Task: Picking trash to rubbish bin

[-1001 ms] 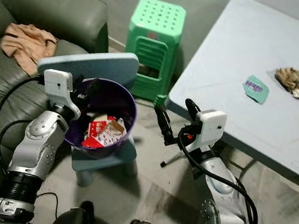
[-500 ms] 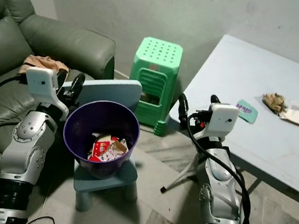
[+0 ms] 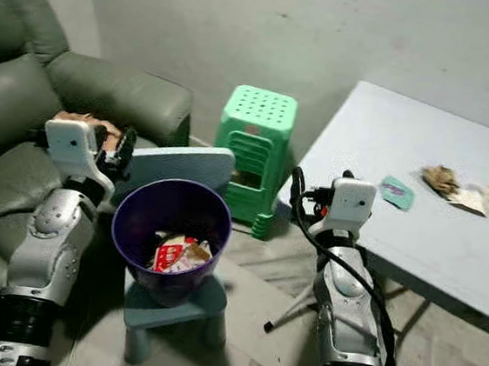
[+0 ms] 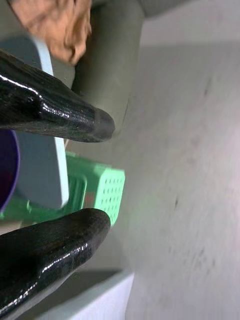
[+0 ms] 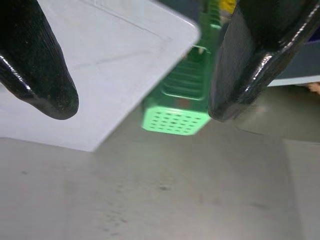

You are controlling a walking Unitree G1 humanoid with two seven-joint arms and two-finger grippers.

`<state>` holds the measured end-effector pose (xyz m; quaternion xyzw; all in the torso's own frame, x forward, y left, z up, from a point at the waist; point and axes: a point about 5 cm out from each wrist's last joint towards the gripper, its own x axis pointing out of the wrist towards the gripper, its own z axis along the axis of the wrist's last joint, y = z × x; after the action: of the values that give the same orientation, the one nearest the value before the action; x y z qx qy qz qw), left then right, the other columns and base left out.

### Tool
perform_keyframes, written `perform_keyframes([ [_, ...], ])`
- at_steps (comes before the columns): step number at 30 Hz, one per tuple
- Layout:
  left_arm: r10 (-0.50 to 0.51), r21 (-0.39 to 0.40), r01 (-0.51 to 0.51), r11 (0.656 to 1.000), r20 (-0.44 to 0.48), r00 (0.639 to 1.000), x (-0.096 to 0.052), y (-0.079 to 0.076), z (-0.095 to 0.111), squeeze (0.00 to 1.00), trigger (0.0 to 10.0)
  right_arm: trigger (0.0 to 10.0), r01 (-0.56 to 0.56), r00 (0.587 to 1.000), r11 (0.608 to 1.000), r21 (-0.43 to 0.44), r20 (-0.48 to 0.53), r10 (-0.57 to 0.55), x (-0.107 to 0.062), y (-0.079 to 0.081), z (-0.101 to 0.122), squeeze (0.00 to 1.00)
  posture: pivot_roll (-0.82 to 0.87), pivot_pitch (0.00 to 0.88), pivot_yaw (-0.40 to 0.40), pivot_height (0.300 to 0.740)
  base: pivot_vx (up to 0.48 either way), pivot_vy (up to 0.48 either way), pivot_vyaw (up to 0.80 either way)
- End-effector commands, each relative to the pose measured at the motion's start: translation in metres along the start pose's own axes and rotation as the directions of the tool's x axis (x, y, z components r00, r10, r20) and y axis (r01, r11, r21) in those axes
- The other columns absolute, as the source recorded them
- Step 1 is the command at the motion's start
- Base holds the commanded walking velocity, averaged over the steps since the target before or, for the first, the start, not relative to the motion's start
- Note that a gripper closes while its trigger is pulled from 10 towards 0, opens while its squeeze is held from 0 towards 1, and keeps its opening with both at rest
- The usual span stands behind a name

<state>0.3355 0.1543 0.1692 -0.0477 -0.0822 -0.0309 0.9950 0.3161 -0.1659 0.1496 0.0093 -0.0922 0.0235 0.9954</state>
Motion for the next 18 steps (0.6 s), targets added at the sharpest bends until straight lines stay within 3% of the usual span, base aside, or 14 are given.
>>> perform_keyframes([
  [1,-0.020,0.006,0.020,1.000,-0.012,1.000,0.0013,-0.0059,-0.0022,0.00,10.0,10.0,0.014,1.000,1.000,-0.017,-0.001,-0.014,-0.0009,-0.0025,-0.0010,0.00,0.02,0.000,-0.066,0.740,0.000,0.000,-0.78],
  [18,-0.076,0.015,0.076,0.997,-0.036,0.996,0.0052,-0.0133,-0.0061,0.00,10.0,10.0,0.050,0.999,0.998,-0.034,-0.013,-0.050,-0.0085,-0.0057,-0.0057,0.00,-0.01,0.000,-0.053,0.740,0.000,-0.019,-0.78],
])
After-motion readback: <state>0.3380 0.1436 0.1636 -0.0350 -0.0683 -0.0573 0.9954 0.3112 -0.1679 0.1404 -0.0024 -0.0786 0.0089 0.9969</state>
